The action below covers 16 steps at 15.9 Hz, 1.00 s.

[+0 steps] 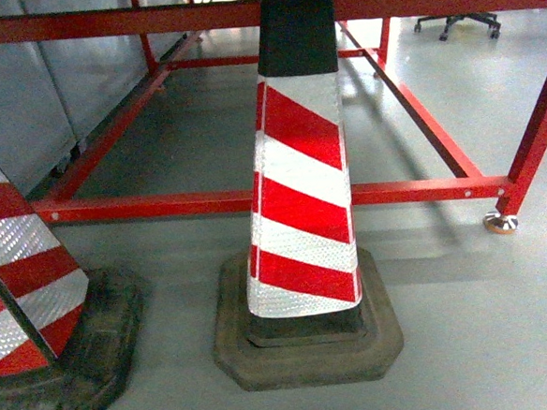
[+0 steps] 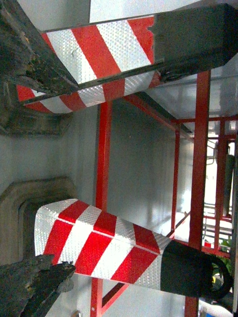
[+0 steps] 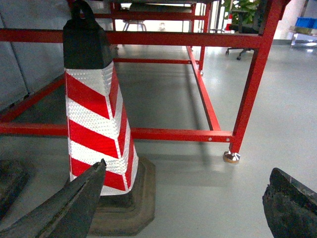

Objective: Sort blue parts and orange caps into right shelf containers

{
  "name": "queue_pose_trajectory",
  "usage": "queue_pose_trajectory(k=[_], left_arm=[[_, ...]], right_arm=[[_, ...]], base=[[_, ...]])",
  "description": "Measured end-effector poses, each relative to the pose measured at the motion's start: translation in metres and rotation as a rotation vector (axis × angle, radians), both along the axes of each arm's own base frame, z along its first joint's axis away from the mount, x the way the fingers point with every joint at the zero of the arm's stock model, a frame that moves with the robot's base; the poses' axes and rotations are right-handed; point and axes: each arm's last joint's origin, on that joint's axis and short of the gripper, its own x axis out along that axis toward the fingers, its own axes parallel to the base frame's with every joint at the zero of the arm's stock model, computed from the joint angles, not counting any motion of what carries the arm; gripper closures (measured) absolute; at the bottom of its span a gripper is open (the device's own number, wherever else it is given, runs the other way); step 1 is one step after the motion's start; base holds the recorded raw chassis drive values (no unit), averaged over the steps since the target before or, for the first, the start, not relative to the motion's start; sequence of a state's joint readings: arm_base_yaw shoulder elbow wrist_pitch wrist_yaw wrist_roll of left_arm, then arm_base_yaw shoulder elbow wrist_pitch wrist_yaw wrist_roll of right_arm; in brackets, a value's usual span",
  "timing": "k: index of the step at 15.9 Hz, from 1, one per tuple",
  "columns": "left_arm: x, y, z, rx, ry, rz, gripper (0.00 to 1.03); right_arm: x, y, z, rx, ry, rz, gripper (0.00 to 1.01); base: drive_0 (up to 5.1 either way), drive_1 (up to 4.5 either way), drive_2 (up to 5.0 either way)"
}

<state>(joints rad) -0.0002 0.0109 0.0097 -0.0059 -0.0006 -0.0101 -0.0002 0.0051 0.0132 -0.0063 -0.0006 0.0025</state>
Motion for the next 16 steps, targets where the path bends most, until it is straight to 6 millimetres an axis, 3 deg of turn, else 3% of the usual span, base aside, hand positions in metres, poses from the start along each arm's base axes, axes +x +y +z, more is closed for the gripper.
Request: queue_pose_trajectory(k=[16], left_arm=[[0.0, 0.0, 0.0002, 0.01, -0.002, -0.001, 0.05]], right_arm=[[0.0, 0.0, 0.0001, 0.0, -0.001, 0.0, 0.03]], base=[[0.0, 0.0, 0.0]])
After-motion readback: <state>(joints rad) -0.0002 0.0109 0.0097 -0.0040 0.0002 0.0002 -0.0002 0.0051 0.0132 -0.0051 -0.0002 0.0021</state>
